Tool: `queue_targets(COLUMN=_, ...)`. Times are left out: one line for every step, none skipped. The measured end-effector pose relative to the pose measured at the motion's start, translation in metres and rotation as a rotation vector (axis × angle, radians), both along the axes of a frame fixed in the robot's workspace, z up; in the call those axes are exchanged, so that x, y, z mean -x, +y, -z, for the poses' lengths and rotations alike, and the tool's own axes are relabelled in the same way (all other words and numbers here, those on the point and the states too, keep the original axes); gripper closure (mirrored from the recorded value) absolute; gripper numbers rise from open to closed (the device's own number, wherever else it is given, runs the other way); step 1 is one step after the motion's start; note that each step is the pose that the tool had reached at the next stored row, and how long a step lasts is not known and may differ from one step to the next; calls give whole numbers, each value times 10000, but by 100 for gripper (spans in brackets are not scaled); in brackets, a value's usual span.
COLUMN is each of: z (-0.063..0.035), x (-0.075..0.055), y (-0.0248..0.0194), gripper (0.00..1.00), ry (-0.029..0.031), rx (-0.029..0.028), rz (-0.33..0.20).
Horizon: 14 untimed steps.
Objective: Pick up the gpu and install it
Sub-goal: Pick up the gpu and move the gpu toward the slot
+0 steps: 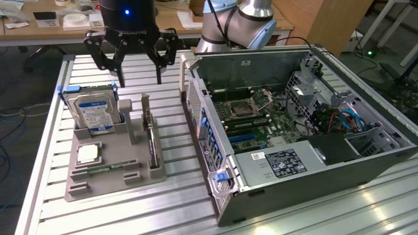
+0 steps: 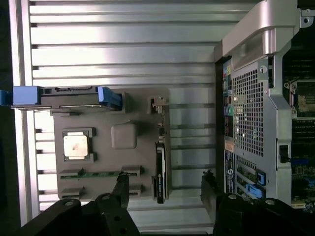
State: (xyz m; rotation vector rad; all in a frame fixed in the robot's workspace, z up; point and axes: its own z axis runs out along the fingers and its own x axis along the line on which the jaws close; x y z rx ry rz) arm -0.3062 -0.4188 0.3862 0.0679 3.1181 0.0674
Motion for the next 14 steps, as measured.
queue_targets(z=16, x=1, y=-2, gripper=34, ry=2, rx=6, rz=-23)
queue_targets(z=33, x=1, y=-2, gripper=28, ry=1, rx=13, rz=-47)
queue_targets(z=49, x=1, y=-2, gripper=28, ry=1, rx=23, rz=-67)
queue_targets(z=66, x=0, y=-3, gripper=28, ry=2, rx=35, rz=-85)
queue_targets(z=86, x=1, y=-3, gripper=28, ry=1, rx=37, rz=-87)
queue_targets(z=103, x=2, y=-3, gripper=28, ry=1, rx=39, rz=-88)
queue_targets(z=121, x=4, y=-3, gripper=28, ry=1, rx=40, rz=-88)
queue_targets(z=139, x=6, y=-6, gripper=28, ry=1, rx=40, rz=-88)
queue_targets(z=157, x=7, y=-14, gripper=28, ry=2, rx=40, rz=-89)
queue_targets(z=175, x=8, y=-28, gripper=28, ry=1, rx=40, rz=-90)
queue_targets(z=194, x=11, y=-50, gripper=28, ry=3, rx=41, rz=-90)
queue_targets(z=212, x=14, y=-70, gripper=28, ry=1, rx=40, rz=-90)
queue_targets(z=230, x=20, y=-83, gripper=28, ry=0, rx=39, rz=-91)
queue_targets(z=249, x=27, y=-88, gripper=28, ry=-1, rx=38, rz=-89)
